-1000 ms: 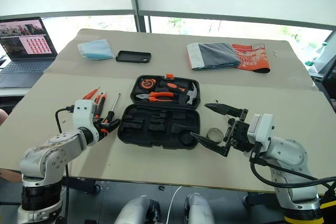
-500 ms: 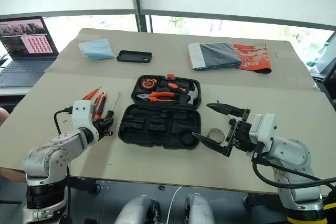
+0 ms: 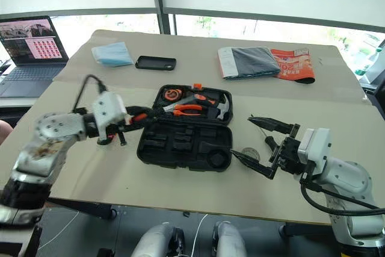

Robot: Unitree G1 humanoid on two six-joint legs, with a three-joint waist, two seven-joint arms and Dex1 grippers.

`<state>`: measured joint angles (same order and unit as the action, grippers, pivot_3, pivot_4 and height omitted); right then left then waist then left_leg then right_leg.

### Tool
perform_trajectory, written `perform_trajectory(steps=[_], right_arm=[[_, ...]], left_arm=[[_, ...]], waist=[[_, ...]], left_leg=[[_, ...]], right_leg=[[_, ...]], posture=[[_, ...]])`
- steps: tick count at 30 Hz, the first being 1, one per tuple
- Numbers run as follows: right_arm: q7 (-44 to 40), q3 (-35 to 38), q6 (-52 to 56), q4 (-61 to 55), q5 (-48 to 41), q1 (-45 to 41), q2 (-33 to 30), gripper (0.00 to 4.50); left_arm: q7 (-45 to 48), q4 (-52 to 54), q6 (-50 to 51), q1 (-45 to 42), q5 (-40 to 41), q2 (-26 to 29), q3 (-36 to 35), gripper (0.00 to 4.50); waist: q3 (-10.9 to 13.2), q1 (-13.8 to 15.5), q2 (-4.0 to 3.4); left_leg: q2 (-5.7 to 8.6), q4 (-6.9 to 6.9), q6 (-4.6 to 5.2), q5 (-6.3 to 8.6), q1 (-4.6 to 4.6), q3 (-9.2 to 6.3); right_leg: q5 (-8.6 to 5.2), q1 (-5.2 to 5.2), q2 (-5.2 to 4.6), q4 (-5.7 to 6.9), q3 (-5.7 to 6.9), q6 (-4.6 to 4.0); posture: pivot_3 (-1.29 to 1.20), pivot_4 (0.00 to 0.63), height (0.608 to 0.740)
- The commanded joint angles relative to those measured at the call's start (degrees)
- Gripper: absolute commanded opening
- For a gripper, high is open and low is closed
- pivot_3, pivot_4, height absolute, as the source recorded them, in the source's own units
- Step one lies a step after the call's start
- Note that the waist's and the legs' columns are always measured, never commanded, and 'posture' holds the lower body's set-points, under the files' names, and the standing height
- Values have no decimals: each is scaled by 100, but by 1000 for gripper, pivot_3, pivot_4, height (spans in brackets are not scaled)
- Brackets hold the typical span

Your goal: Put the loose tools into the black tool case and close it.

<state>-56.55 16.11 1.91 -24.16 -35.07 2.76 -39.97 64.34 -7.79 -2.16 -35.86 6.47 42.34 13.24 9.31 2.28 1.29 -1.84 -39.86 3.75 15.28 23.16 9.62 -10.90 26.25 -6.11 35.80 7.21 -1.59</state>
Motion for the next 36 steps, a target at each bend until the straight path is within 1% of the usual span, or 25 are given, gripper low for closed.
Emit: perform_trajectory(steps=[1, 5, 11, 19, 25, 27, 29, 31, 33, 34, 36], right_arm=[[0, 133, -35, -103, -61, 19, 6, 4500], [54, 129, -98, -204, 3, 198, 106, 4500], [131, 124, -93, -342, 41, 344, 157, 4500], [282, 118, -38, -504, 50, 435, 163, 4500], [347, 59, 7, -547, 42, 407, 147, 4500], [363, 30, 32, -561, 37, 387, 140, 4500], [375, -4, 50, -565, 40, 369, 135, 4500], [384, -28, 68, -561, 34, 351, 128, 4500], [392, -41, 98, -568, 15, 349, 114, 4500], [392, -46, 122, -578, 3, 355, 106, 4500], [390, -47, 159, -597, -12, 371, 100, 4500]], left_arm=[[140, -1113, -786, -782, -646, -314, 404, 889], [170, -2083, -1416, -1269, -994, -778, 672, 889], [226, -2591, -1760, -1443, -1148, -1104, 720, 889], [100, -2830, -1735, -1442, -1502, -1078, 764, 889], [72, -2882, -1661, -1440, -1542, -1039, 695, 889], [83, -2937, -1705, -1454, -1566, -1049, 722, 889], [146, -2952, -1635, -1440, -1522, -1096, 733, 889], [117, -2892, -1641, -1403, -1328, -1208, 615, 1897], [-70, -2845, -1813, -1382, -1148, -1316, 411, 2513], [-107, -2762, -1711, -1352, -959, -1384, 250, 2873], [-80, -2598, -1462, -1292, -692, -1458, 41, 3533]], waist=[[0, 2, 1], [1, -10, 2], [3, -57, 5], [3, -66, 5], [3, -75, 5], [3, -80, 5], [3, -87, 5], [3, -91, 5], [3, -82, 5], [3, -69, 5], [3, -59, 5]], left_leg=[[0, -2, 7, -1, 2, 0], [2, -13, 33, 6, 6, 2], [2, -42, 49, 16, 17, 3], [3, -58, 102, 47, 12, 0], [3, -61, 99, 45, 10, 0], [2, -65, 73, 30, 11, 1], [2, -75, 74, 31, 12, 1], [2, -81, 79, 34, 12, 1], [2, -86, 93, 42, 14, 1], [2, -89, 112, 53, 17, -1], [2, -98, 107, 51, 23, -2]], right_leg=[[0, 0, 6, 0, 1, 1], [1, -3, 9, -1, 1, 9], [-1, -3, 6, 1, -2, 26], [13, -11, -4, 5, -9, 49], [14, -12, -3, 8, -9, 48], [14, -12, -3, 8, -10, 48], [14, -13, -3, 13, -9, 48], [14, -14, -3, 16, -10, 49], [14, -14, -6, 18, -9, 49], [14, -14, -7, 18, -8, 49], [15, -13, -10, 18, -7, 51]], posture=[[0, 150, 740], [0, 150, 740], [0, 150, 740], [0, 150, 740], [0, 150, 740], [0, 150, 740], [0, 150, 740], [0, 150, 740], [0, 150, 740], [0, 150, 740], [0, 150, 740]])
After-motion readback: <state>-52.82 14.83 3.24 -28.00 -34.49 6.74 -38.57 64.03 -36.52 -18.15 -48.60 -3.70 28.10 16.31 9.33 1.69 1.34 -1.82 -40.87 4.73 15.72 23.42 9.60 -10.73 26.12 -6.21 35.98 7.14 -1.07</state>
